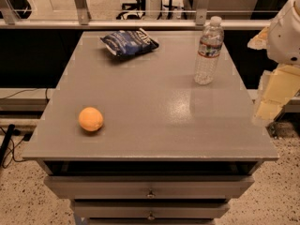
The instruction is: Move water bottle near orange
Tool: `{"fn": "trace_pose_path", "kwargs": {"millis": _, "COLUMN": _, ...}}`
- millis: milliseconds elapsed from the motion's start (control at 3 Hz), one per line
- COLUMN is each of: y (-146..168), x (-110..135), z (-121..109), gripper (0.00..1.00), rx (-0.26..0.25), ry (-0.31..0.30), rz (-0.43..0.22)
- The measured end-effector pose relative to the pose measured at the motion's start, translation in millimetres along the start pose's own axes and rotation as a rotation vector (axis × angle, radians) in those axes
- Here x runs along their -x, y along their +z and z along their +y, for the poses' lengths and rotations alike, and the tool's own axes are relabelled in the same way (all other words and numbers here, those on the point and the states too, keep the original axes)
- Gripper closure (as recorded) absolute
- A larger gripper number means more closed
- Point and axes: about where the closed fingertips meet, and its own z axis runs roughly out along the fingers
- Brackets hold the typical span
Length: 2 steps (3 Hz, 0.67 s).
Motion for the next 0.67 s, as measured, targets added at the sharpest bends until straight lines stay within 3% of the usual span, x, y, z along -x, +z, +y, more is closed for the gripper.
{"fn": "trace_pose_path", "kwargs": {"millis": 333, "y": 0, "x": 0, "z": 0, "gripper": 0.00, "rx": 0.000, "ry": 0.000, "rz": 0.000}}
{"fn": "trace_pose_path", "kwargs": {"millis": 667, "y": 9, "x": -11, "z": -25, "gripper": 0.00, "rx": -0.024, "ry": 0.008, "rz": -0.032}}
